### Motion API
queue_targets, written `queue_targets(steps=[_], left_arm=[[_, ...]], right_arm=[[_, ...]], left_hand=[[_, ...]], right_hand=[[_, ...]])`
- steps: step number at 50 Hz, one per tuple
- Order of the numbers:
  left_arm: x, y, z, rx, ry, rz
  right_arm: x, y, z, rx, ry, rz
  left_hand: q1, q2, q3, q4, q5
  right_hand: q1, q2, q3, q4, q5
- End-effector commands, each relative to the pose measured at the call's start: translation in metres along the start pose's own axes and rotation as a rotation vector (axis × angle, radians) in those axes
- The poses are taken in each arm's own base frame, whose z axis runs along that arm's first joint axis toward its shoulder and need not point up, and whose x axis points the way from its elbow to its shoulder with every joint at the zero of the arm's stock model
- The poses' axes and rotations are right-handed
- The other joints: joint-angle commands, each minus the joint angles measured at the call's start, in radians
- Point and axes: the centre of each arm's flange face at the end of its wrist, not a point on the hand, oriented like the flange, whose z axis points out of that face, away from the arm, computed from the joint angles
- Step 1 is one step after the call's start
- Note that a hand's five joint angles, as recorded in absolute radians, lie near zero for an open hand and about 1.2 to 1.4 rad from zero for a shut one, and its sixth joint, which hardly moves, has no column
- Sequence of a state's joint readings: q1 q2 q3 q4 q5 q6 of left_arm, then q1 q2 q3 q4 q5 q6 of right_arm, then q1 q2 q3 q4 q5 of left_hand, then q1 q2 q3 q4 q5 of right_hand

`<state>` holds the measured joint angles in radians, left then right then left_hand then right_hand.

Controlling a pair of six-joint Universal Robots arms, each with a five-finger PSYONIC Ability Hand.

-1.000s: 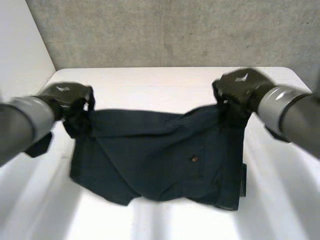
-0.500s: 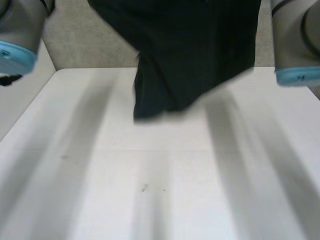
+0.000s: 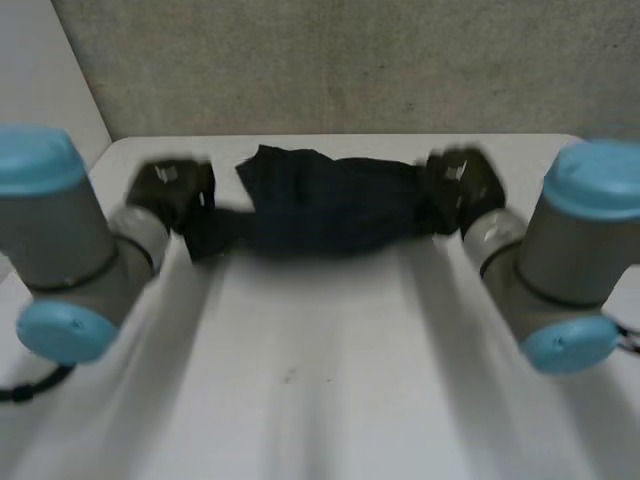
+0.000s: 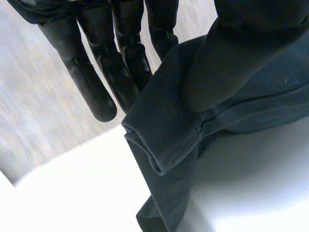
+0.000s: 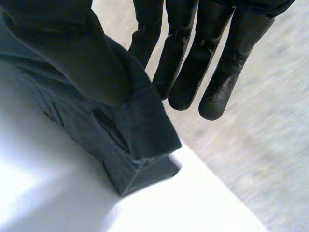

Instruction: Fold the shorts.

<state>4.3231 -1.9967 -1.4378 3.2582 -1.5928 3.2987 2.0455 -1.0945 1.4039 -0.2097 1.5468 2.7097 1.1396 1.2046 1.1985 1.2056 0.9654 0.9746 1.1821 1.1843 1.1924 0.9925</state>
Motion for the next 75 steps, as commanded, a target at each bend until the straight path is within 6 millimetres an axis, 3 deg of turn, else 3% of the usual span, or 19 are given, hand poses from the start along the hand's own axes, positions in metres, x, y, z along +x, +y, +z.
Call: queue_targets(steps=[1,4,11,12,13,16,21,28,40,50,63,75], left_arm=[[0.011,0.069,-0.015,-0.237,0.042,0.035],[0.009,0.062,-0.029,-0.249,0.047,0.065],[0.004,0.036,-0.062,-0.212,0.051,0.124],[0.004,0.034,-0.066,-0.207,0.052,0.126],[0.004,0.031,-0.072,-0.197,0.061,0.126],[0.006,0.030,-0.081,-0.187,0.093,0.123],[0.008,0.025,-0.098,-0.153,0.163,0.106],[0.003,0.027,-0.114,-0.139,0.188,0.091],[0.007,0.064,-0.135,-0.239,0.270,0.087],[0.008,0.077,-0.128,-0.211,0.255,0.102],[0.002,0.092,-0.092,-0.240,0.219,0.105],[0.000,0.103,-0.075,-0.277,0.209,0.116]], right_arm=[[-0.023,0.054,-0.021,-0.174,-0.101,-0.044],[-0.022,0.053,-0.030,-0.184,-0.108,-0.044],[-0.028,0.037,-0.073,-0.191,-0.231,-0.020],[-0.030,0.036,-0.080,-0.190,-0.267,-0.006],[-0.030,0.037,-0.083,-0.195,-0.278,0.000],[-0.022,0.043,-0.086,-0.214,-0.275,0.019],[-0.011,0.053,-0.085,-0.246,-0.246,0.054],[-0.009,0.060,-0.086,-0.267,-0.225,0.186],[-0.017,0.064,-0.093,-0.266,-0.268,0.257],[-0.017,0.066,-0.095,-0.273,-0.271,0.258],[-0.018,0.067,-0.095,-0.277,-0.272,0.259],[-0.019,0.068,-0.096,-0.281,-0.275,0.259]], left_hand=[[0.257,0.192,0.198,0.191,0.256],[0.257,0.192,0.198,0.191,0.256],[0.257,0.192,0.198,0.191,0.256],[0.196,0.131,0.137,0.130,0.196],[-0.107,-0.172,-0.166,-0.173,-0.107],[-0.602,-0.667,-0.661,-0.668,-0.602],[-0.785,-0.850,-0.843,-0.851,-0.785],[-0.768,-0.833,-0.827,-0.834,-0.768],[-0.445,-0.510,-0.504,-0.511,-0.445],[-0.342,-0.407,-0.401,-0.408,-0.342],[-0.365,-0.430,-0.424,-0.431,-0.366],[-0.365,-0.430,-0.424,-0.431,-0.366]], right_hand=[[0.422,0.214,0.212,0.204,0.229],[0.422,0.214,0.212,0.204,0.229],[0.422,0.214,0.212,0.204,0.229],[0.422,0.214,0.212,0.204,0.229],[0.422,0.214,0.212,0.204,0.229],[0.422,0.214,0.212,0.204,0.229],[0.422,0.214,0.212,0.204,0.229],[0.422,0.214,0.212,0.204,0.229],[0.422,0.214,0.212,0.204,0.229],[0.422,0.214,0.212,0.204,0.229],[0.422,0.214,0.212,0.204,0.229],[0.422,0.214,0.212,0.204,0.229]])
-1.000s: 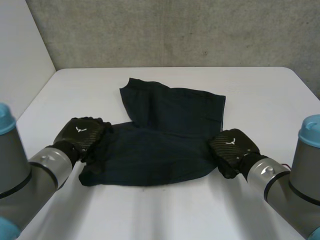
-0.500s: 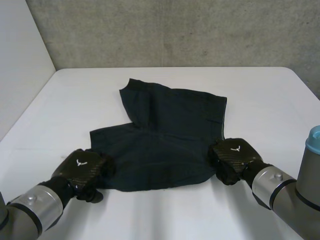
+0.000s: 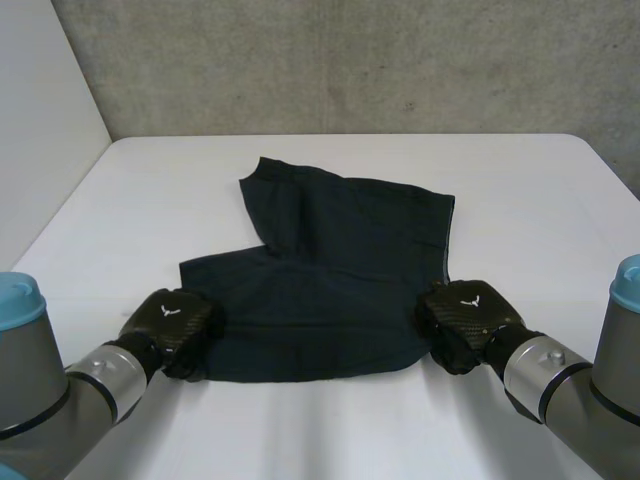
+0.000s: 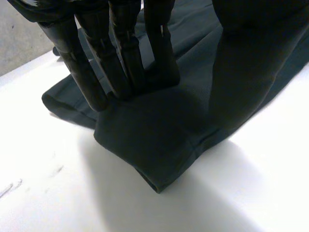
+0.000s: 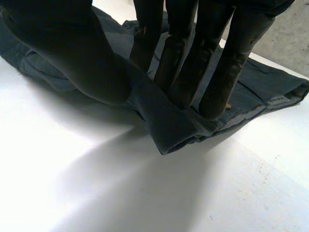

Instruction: Fold the shorts.

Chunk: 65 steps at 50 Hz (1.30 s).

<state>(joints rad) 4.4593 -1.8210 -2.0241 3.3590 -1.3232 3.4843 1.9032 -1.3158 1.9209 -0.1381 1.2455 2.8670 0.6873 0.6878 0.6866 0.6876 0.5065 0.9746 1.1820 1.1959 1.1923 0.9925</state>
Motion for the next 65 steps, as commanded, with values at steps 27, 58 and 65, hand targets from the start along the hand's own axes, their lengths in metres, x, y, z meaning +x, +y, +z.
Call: queue_targets(steps=[27,58,65], left_arm=[[-0.001,0.004,0.005,-0.037,-0.017,0.080],[0.010,-0.059,-0.049,0.074,0.019,0.135],[-0.002,-0.091,0.011,0.214,0.046,0.169]], right_arm=[[0.000,-0.003,-0.001,-0.004,0.002,-0.022],[-0.017,-0.004,-0.053,-0.230,-0.090,-0.339],[-0.016,-0.002,-0.048,-0.217,-0.082,-0.324]], left_hand=[[0.709,0.709,0.710,0.709,0.715],[-0.503,-0.504,-0.503,-0.504,-0.497],[-0.465,-0.466,-0.464,-0.465,-0.459]], right_hand=[[0.422,0.214,0.200,0.204,0.229],[0.422,0.214,0.200,0.204,0.229],[0.422,0.214,0.200,0.204,0.229]])
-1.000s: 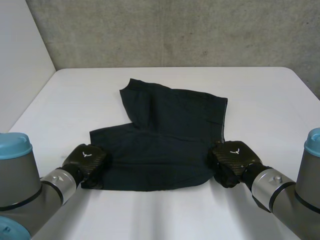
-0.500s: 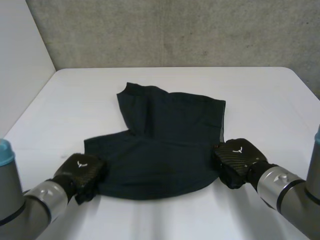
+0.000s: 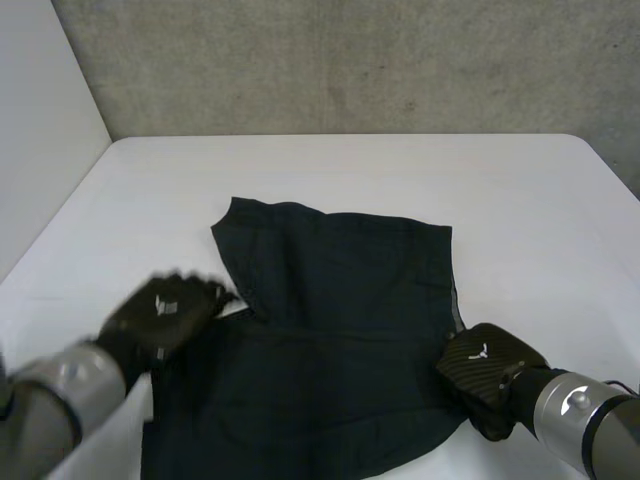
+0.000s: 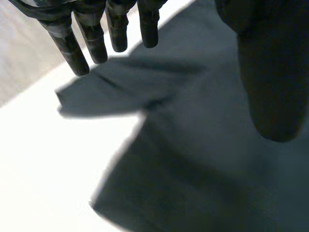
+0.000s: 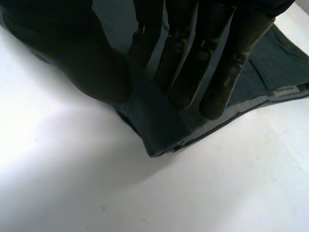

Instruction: Fold the shorts.

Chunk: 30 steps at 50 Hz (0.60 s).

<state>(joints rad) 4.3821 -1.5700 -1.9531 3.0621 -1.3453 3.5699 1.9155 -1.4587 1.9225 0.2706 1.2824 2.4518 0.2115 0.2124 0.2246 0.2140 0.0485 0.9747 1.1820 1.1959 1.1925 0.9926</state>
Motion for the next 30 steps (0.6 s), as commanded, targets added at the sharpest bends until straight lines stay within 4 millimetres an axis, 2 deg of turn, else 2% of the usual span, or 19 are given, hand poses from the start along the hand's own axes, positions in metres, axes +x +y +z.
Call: queue_targets(steps=[1,4,5,7,8,12,19,22,27,30], left_arm=[[-0.026,-0.038,0.083,0.195,0.024,0.050],[-0.029,-0.040,0.109,0.212,0.063,0.058],[-0.030,-0.039,0.128,0.214,0.082,0.059],[-0.029,-0.038,0.143,0.211,0.093,0.061],[-0.030,-0.038,0.157,0.210,0.101,0.062],[-0.031,-0.035,0.186,0.200,0.122,0.062],[-0.030,-0.023,0.217,0.170,0.157,0.134],[-0.029,-0.018,0.222,0.160,0.164,0.178],[-0.028,-0.011,0.228,0.150,0.159,0.235],[-0.031,-0.011,0.228,0.147,0.149,0.236]], right_arm=[[0.001,0.001,0.007,0.024,0.017,0.017],[0.002,0.001,0.008,0.032,0.023,0.017],[0.002,0.002,0.009,0.033,0.024,0.016],[0.002,0.003,0.012,0.028,0.020,0.019],[0.001,0.004,0.013,0.025,0.018,0.021],[0.001,0.006,0.016,0.020,0.014,0.023],[0.000,0.009,0.020,0.011,0.009,0.027],[0.001,0.010,0.020,0.010,0.011,0.028],[0.003,0.010,0.021,0.010,0.016,0.033],[0.003,0.010,0.021,0.010,0.016,0.031]], left_hand=[[0.025,0.024,0.012,0.023,0.014],[0.031,0.030,0.018,0.029,0.020],[0.063,0.062,0.050,0.061,0.052],[0.096,0.095,0.083,0.093,0.084],[0.113,0.112,0.100,0.111,0.102],[0.160,0.159,0.147,0.158,0.149],[0.310,0.309,0.297,0.308,0.298],[0.395,0.394,0.382,0.393,0.384],[0.800,0.799,0.786,0.797,0.788],[0.950,0.949,0.937,0.947,0.938]], right_hand=[[0.422,0.214,0.200,0.204,0.229],[0.422,0.214,0.200,0.204,0.229],[0.422,0.214,0.200,0.204,0.229],[0.422,0.214,0.200,0.204,0.229],[0.422,0.214,0.200,0.204,0.229],[0.422,0.214,0.200,0.204,0.229],[0.422,0.214,0.200,0.204,0.229],[0.422,0.214,0.200,0.204,0.229],[0.422,0.214,0.200,0.204,0.229],[0.422,0.214,0.200,0.204,0.229]])
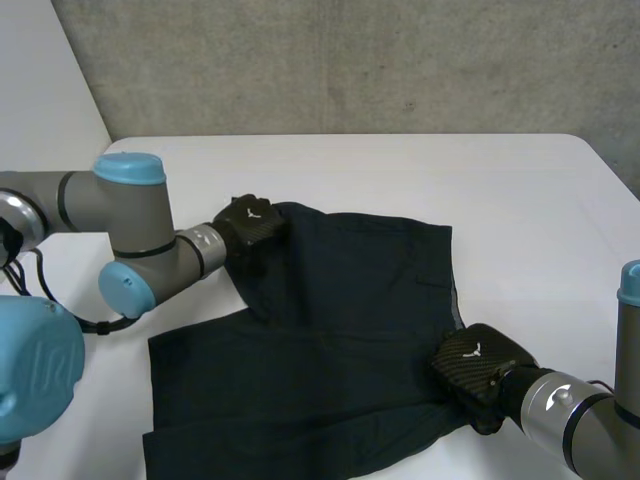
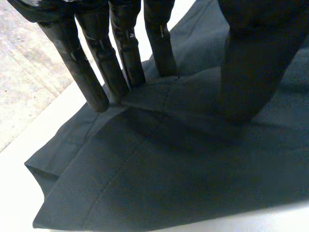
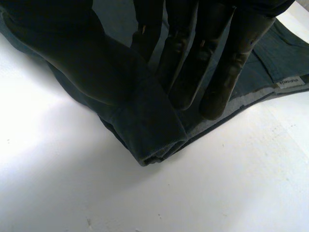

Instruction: Fold the shorts.

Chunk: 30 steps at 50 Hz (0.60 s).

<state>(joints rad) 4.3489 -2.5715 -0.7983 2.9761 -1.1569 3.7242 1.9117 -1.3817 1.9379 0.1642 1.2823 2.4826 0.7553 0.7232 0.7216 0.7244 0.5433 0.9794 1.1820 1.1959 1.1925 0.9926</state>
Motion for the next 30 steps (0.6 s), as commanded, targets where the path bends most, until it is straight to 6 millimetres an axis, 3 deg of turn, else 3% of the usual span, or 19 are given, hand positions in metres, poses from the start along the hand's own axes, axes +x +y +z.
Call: queue_targets(steps=[1,4,10,16,22,30], left_arm=[[-0.003,0.006,0.002,-0.016,-0.010,0.049],[-0.004,0.008,0.001,-0.025,-0.014,0.045],[-0.006,0.015,-0.004,-0.090,-0.064,0.036],[-0.026,0.010,-0.042,-0.206,-0.198,0.009],[-0.018,0.013,-0.076,-0.273,-0.216,-0.018],[-0.012,0.021,-0.087,-0.278,-0.287,-0.012]], right_arm=[[0.002,0.000,0.000,0.000,0.005,0.002],[0.002,0.000,0.000,0.001,0.006,0.003],[0.002,-0.001,0.001,0.006,0.010,0.001],[0.002,0.000,0.001,0.005,0.011,0.001],[0.000,-0.001,0.000,0.005,0.004,-0.004],[-0.001,-0.001,0.000,0.006,0.002,-0.002]], left_hand=[[0.453,0.485,0.487,0.484,0.490],[0.640,0.672,0.674,0.671,0.678],[0.641,0.673,0.675,0.672,0.678],[0.641,0.673,0.675,0.672,0.678],[0.641,0.673,0.675,0.672,0.678],[0.641,0.673,0.675,0.672,0.678]], right_hand=[[0.417,0.214,0.200,0.204,0.229],[0.417,0.214,0.200,0.204,0.229],[0.417,0.214,0.200,0.204,0.229],[0.417,0.214,0.200,0.204,0.229],[0.417,0.214,0.200,0.204,0.229],[0.417,0.214,0.200,0.204,0.229]])
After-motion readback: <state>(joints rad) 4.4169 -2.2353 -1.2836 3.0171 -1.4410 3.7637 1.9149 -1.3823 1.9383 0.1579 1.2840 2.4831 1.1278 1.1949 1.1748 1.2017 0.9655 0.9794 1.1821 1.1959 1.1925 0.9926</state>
